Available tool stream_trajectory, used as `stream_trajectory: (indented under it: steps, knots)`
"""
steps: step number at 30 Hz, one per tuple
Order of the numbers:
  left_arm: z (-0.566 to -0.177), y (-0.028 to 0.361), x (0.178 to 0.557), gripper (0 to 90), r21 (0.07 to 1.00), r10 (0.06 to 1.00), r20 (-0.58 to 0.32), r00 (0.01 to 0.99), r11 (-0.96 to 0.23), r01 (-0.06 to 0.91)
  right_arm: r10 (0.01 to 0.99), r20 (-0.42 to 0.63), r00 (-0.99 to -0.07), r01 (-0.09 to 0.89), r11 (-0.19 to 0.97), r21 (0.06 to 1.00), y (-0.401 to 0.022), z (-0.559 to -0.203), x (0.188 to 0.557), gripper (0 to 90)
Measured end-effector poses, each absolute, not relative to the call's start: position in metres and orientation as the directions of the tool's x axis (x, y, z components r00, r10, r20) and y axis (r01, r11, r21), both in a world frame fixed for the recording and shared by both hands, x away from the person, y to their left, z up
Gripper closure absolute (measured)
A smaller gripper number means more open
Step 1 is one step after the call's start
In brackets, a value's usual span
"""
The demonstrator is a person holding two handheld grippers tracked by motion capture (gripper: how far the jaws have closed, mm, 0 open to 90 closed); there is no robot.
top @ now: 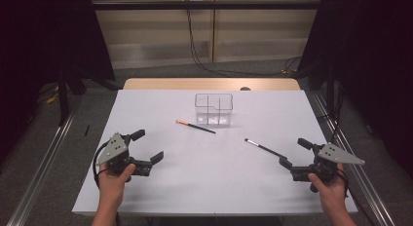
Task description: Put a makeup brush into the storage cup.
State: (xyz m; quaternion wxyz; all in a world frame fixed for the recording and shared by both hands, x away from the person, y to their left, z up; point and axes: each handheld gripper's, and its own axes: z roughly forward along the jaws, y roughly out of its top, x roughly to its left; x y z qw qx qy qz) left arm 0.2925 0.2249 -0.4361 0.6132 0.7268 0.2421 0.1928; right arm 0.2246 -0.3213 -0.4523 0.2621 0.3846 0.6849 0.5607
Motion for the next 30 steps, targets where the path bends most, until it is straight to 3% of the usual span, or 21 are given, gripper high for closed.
stream_trajectory:
  steps: [30]
  knots:
    - [-0.441,0.159,0.338,0.0,0.983,0.558,-0.076,0.827,-0.096,0.156,0.813,0.070,-0.578,0.228,0.079,0.970,-0.320,-0.452,0.225,0.7]
